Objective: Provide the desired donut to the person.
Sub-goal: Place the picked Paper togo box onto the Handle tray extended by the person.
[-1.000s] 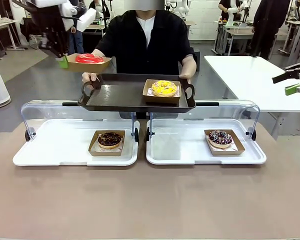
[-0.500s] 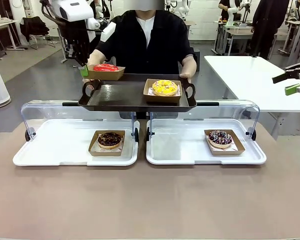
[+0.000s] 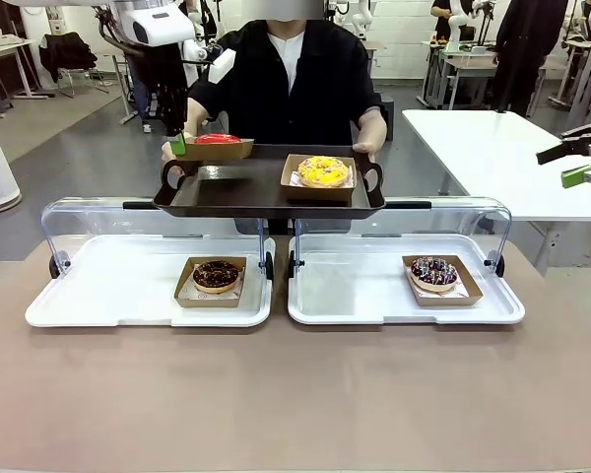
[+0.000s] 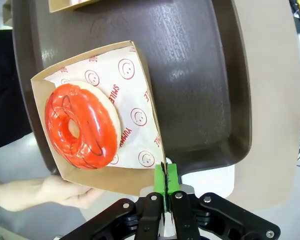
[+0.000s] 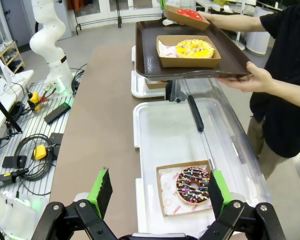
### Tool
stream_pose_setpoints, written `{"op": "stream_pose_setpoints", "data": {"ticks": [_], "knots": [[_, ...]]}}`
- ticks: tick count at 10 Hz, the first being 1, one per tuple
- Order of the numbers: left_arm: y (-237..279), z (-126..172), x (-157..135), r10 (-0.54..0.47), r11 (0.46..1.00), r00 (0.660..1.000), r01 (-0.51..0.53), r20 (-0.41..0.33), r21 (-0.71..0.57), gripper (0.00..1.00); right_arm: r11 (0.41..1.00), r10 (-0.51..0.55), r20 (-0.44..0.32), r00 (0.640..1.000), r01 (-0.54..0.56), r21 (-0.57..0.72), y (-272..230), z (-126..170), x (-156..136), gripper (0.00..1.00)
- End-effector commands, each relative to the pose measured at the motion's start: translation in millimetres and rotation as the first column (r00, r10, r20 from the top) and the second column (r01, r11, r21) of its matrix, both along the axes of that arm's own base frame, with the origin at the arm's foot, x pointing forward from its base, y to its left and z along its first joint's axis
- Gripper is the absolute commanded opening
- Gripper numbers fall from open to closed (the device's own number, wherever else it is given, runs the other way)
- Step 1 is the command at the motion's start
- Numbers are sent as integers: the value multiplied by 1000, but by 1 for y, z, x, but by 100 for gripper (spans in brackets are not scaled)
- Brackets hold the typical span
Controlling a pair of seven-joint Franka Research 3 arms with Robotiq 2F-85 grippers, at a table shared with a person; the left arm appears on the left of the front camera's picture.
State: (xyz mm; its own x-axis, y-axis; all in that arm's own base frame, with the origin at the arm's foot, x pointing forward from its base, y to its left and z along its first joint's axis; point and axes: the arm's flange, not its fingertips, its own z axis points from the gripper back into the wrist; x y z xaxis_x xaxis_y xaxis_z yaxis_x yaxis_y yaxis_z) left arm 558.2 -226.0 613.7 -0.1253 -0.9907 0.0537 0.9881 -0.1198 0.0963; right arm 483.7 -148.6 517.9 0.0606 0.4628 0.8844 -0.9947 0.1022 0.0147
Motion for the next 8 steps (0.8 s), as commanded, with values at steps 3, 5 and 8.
{"op": "stream_pose_setpoints", "data": {"ticks": [3, 5, 8], "knots": [[-7, -2, 17, -34, 999, 995, 33, -89, -15, 1, 1000, -7, -2, 1000, 7, -3, 0, -1, 1, 100], [-8, -11, 22, -32, 999, 995, 31, -97, -8, 1, 1000, -7, -2, 1000, 7, -3, 0, -1, 1, 100], [-5, -16, 27, -36, 999, 997, 35, -68, -15, 12, 1000, -7, -2, 1000, 7, -3, 0, -1, 1, 100]]}}
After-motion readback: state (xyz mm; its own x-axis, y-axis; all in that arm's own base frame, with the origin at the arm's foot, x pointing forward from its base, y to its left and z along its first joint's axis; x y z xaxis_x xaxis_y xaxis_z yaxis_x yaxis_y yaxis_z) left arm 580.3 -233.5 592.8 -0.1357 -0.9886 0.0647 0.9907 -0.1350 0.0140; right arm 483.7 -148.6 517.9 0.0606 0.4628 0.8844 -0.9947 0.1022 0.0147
